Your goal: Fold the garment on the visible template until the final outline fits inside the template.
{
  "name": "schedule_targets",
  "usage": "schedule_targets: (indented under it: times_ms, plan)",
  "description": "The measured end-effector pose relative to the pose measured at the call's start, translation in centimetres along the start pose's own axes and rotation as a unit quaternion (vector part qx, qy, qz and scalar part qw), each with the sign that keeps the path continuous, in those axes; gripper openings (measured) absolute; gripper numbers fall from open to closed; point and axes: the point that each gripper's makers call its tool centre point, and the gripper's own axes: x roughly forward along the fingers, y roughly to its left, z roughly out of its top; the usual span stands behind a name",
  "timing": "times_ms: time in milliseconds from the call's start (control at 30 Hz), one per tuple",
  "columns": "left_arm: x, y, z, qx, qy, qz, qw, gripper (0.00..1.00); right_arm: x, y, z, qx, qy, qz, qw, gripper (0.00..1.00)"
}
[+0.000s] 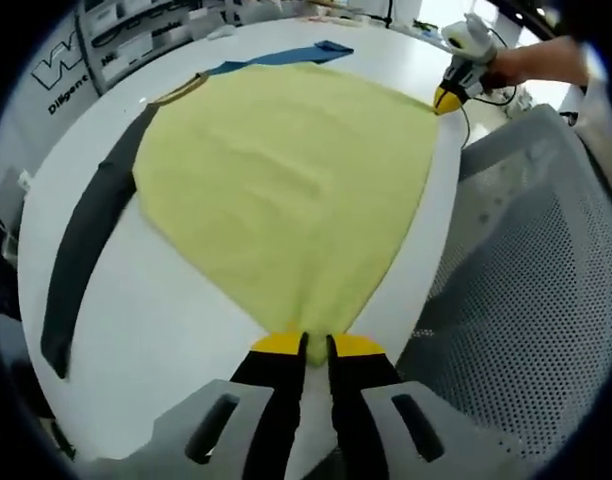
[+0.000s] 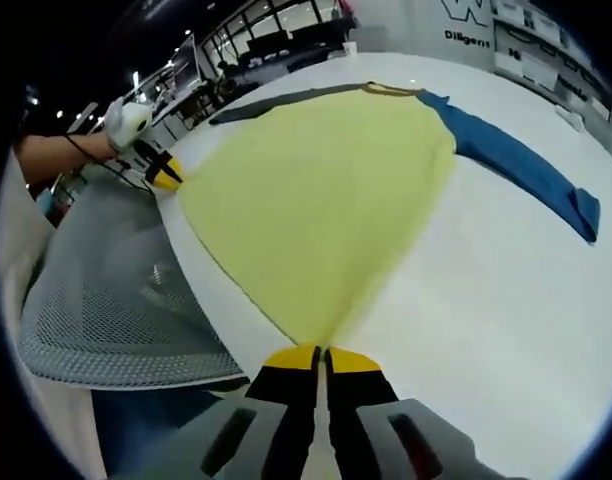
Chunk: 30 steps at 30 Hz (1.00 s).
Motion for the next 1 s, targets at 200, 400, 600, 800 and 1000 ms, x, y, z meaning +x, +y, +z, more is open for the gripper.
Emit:
schedule_targets:
  times_ms: [200,400,600,800,1000]
  plan:
    - [-0.9,0.0,1.2,-0.037,-0.031,-0.009,0.9988,0.35,-0.5,-0.1,0.3,-0.027,0.012,-0.006,0.9996,0.00]
    - [-2.0,1.5,4.1,-0.067,-0.078,0.000,0.9947,0.36,-1.3,-0.4,3.6,-0.029,-0.032,-0.021,0.9989,0.00]
    - [-0.4,2.1,4.3,-0.068,-0.077,0.019,0.9945,0.34,0.5,0.3,6.2,-0.048,-0.074,-0.012,0.9961,0.00]
    - [1.4,0.7,2.2,-0.050,-0.037,0.033,0.9975,0.31,2.3,1.6,6.4,-0.061,-0.077,0.007,0.9951,0.00]
    - [0.9,1.3,2.4,-0.059,-0.069,0.041,0.9950,0.35,2.4,1.0,3.6,-0.063,-0.058,0.001,0.9963,0.00]
